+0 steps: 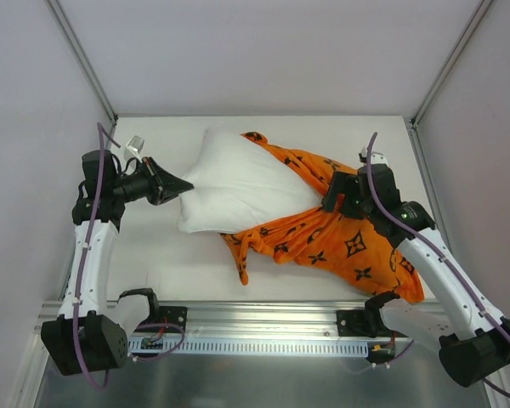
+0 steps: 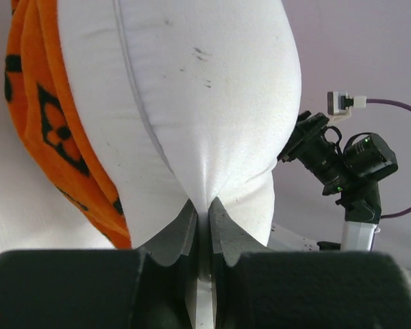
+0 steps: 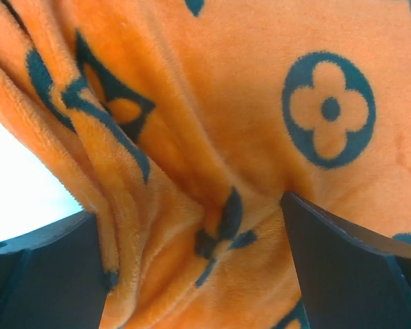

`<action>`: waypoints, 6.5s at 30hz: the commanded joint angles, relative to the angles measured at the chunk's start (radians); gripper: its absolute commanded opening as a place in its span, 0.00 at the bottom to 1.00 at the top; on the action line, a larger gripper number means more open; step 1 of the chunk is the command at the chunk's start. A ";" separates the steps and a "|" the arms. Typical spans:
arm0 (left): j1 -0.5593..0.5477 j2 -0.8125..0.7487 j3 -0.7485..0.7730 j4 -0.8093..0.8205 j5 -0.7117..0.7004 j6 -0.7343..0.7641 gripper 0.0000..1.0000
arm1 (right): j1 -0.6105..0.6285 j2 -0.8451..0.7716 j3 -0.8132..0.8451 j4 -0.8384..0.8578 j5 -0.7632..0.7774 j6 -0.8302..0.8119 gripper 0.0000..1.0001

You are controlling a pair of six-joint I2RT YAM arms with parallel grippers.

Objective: Remove the pillowcase from the pillow

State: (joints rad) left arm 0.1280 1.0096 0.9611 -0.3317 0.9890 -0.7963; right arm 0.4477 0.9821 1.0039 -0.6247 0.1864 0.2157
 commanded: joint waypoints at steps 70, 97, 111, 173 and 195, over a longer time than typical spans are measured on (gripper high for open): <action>-0.533 0.518 0.369 -0.274 -0.561 0.244 0.00 | 0.255 0.744 0.721 -0.171 0.012 -0.137 0.98; -0.538 0.271 0.174 -0.121 -0.324 0.246 0.99 | 0.235 0.382 0.309 0.168 0.070 0.123 0.01; -0.503 0.307 0.191 -0.096 -0.302 0.141 0.00 | 0.165 0.356 0.365 0.025 0.216 0.074 0.01; -0.327 0.121 0.053 -0.386 -0.658 0.384 0.99 | -0.058 0.310 0.148 -0.056 -0.025 -0.093 0.82; -0.476 0.188 0.031 -0.316 -0.644 0.221 0.00 | 0.470 0.254 0.036 0.043 0.093 0.171 0.98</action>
State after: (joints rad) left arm -0.3347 1.1503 0.9146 -0.6540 0.4084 -0.5785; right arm 0.9134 1.1721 1.0737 -0.6144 0.2138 0.3119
